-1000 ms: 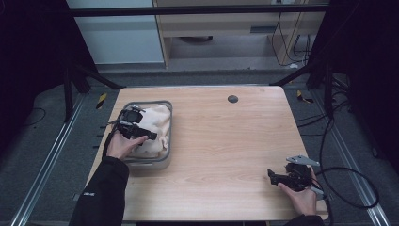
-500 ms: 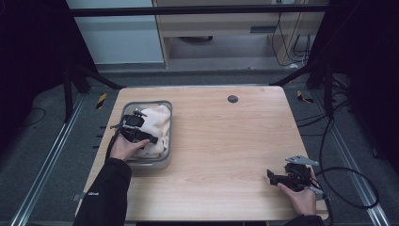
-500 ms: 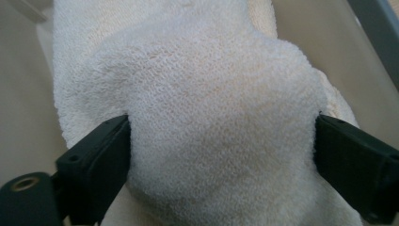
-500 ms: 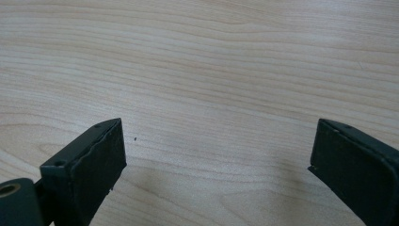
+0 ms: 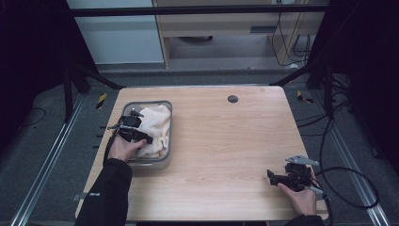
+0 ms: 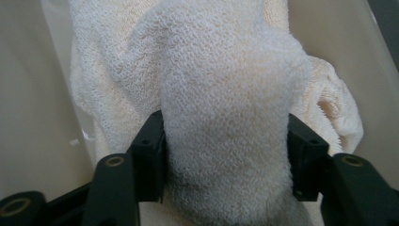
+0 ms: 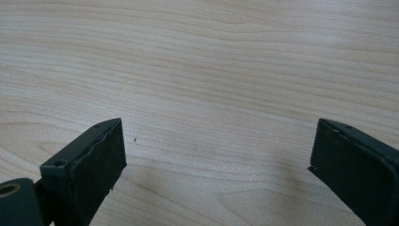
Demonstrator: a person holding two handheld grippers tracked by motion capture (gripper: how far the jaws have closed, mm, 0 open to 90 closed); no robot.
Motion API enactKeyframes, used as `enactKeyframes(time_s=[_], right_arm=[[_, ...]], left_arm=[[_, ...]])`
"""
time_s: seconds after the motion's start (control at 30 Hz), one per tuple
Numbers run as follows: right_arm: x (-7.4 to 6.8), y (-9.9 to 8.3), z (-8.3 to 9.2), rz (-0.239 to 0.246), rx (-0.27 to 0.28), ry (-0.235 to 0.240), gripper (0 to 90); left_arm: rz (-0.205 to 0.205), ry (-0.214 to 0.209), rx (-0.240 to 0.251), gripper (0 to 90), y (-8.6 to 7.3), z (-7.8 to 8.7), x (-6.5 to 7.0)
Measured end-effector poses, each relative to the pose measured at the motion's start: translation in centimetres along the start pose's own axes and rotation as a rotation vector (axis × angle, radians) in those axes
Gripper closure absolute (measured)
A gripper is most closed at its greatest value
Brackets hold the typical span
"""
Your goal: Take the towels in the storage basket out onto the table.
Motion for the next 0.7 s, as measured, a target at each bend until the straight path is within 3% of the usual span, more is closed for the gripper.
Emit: enactKeyframes(time_s=[0.13,0.33,0.47,0.7], right_arm=[[0.0,0.0,0.0,0.001,0.001,0.000,3.9],[0.0,0.0,0.0,0.000,0.001,-0.001,3.9],[0.0,0.0,0.0,-0.001,0.000,-0.001,3.9],[0.0,0.0,0.0,0.001,-0.002,-0.003,3.9]], left_arm=[[-0.015,0.010,0.018,49.1,0.0,0.6,0.1],[-0.001,0.000,0.062,52.1,-0.2,1.8,-0.2],[0.012,-0.007,0.107,53.1,-0.1,3.4,-0.4],[-0.005,0.007,0.174,54.2,0.5,6.8,-0.3]])
Point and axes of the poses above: each handheld gripper's, and its own axes: z roughly backward along the jaws, y roughly out of its top, x roughly to its right, the point moved 10 cm from there along -z, roughly forward along the jaws, and after that the axes turned 10 degrees about -z, right-handed, at the moved point
